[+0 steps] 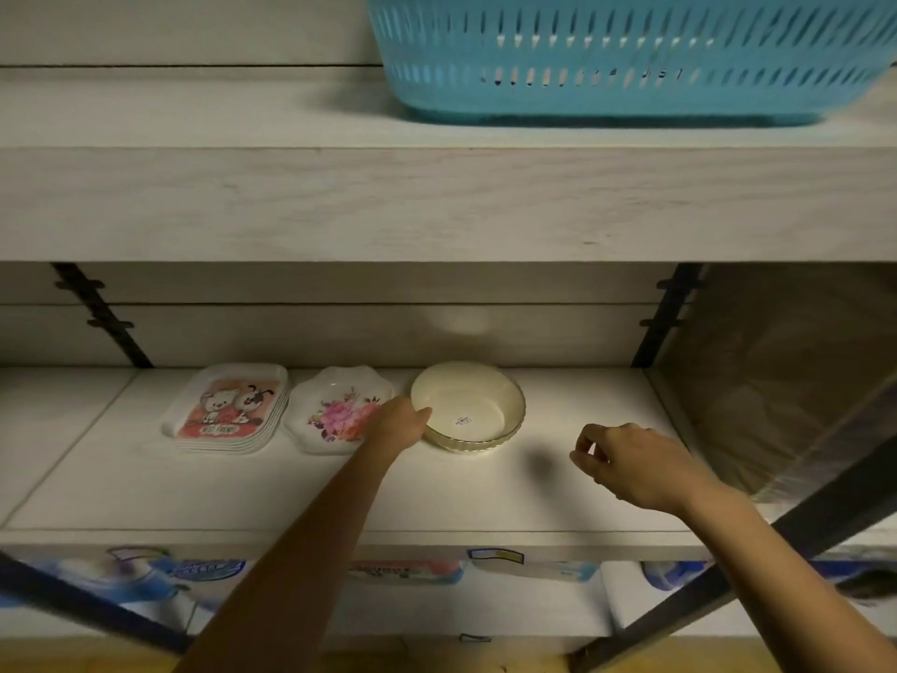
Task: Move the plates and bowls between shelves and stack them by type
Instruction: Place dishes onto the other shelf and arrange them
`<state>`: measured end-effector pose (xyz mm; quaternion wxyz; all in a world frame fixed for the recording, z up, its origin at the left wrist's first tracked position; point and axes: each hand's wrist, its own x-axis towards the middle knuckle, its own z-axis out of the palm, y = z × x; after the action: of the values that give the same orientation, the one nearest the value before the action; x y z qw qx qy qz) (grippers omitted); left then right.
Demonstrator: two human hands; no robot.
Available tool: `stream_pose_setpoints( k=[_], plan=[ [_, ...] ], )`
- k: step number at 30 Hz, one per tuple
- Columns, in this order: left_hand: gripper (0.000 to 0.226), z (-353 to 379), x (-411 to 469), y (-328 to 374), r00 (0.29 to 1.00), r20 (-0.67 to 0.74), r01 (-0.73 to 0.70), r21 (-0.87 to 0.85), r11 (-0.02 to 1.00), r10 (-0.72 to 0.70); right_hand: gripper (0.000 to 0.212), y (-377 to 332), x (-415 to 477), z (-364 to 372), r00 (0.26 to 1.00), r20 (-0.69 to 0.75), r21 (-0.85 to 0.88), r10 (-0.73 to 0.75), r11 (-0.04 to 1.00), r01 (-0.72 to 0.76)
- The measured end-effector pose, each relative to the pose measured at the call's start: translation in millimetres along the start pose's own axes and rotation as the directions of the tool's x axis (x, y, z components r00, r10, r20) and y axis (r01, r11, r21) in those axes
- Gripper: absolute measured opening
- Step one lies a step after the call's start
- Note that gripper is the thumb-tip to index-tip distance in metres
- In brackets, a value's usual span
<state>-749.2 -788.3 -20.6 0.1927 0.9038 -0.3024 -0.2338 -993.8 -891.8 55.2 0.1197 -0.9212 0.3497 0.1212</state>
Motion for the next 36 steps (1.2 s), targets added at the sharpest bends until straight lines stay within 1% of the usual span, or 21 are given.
stream_pose_setpoints(
  k=[6, 8, 10, 15, 19, 22, 23, 25, 26, 29, 32, 36],
  plan=[
    [0.045, -24.2, -39.6, -16.6, 0.985, -0.116, -0.100, 0.240, 0.966, 0.130, 0.038, -19.2, 5.4, 5.9, 0.997, -0.031, -0.024, -0.071, 0.997, 0.070],
    [0.044, -33.7, -57.3, -31.5, 0.974, -0.154, -0.119, 0.291, 0.949, 0.169, 0.038, -31.2, 7.8, 8.9, 0.993, -0.033, -0.042, -0.113, 0.993, 0.112],
    [0.042, -43.5, -76.0, -49.4, 0.971, -0.162, -0.121, 0.311, 0.943, 0.178, 0.038, -45.3, 10.2, 11.8, 0.986, -0.037, -0.059, -0.161, 0.986, 0.159],
    [0.030, -70.2, -126.2, -106.2, 0.975, -0.186, -0.057, 0.304, 0.951, 0.118, 0.033, -95.6, 12.2, 21.8, 0.954, -0.021, -0.076, -0.299, 0.952, 0.296],
    [0.031, -99.2, -162.1, -161.5, 0.972, -0.235, 0.049, 0.310, 0.949, 0.027, 0.032, -152.3, 9.4, 27.9, 0.908, -0.014, -0.116, -0.418, 0.903, 0.413],
    [0.027, -121.6, -188.5, -203.2, 0.978, -0.207, 0.075, 0.330, 0.941, -0.006, 0.033, -202.1, 5.7, 33.3, 0.878, -0.029, -0.151, -0.477, 0.871, 0.468],
    [0.028, -128.7, -196.9, -217.2, 0.974, -0.225, 0.082, 0.299, 0.951, -0.014, 0.032, -219.5, 4.0, 36.1, 0.869, -0.033, -0.152, -0.494, 0.862, 0.484],
    [0.030, -143.6, -214.3, -247.0, 0.960, -0.279, 0.098, 0.221, 0.970, -0.033, 0.031, -255.4, -1.2, 41.8, 0.854, -0.040, -0.146, -0.519, 0.848, 0.509],
    [0.031, -151.5, -222.8, -263.1, 0.955, -0.294, 0.104, 0.215, 0.971, -0.037, 0.031, -273.8, -4.7, 45.2, 0.849, -0.045, -0.141, -0.527, 0.844, 0.517],
    [0.028, -175.3, -242.4, -319.6, 0.940, -0.339, 0.117, 0.212, 0.970, -0.040, 0.033, -329.3, -13.7, 56.4, 0.826, -0.071, -0.129, -0.559, 0.826, 0.548],
    [0.025, -197.3, -257.2, -377.3, 0.923, -0.383, 0.131, 0.220, 0.967, -0.038, 0.032, -384.5, -21.4, 68.1, 0.819, -0.069, -0.112, -0.570, 0.820, 0.562],
    [0.030, -228.5, -269.4, -440.8, 0.894, -0.443, 0.192, 0.247, 0.950, -0.066, 0.032, -451.3, -30.4, 78.8, 0.813, -0.065, -0.081, -0.578, 0.815, 0.573]
  ],
)
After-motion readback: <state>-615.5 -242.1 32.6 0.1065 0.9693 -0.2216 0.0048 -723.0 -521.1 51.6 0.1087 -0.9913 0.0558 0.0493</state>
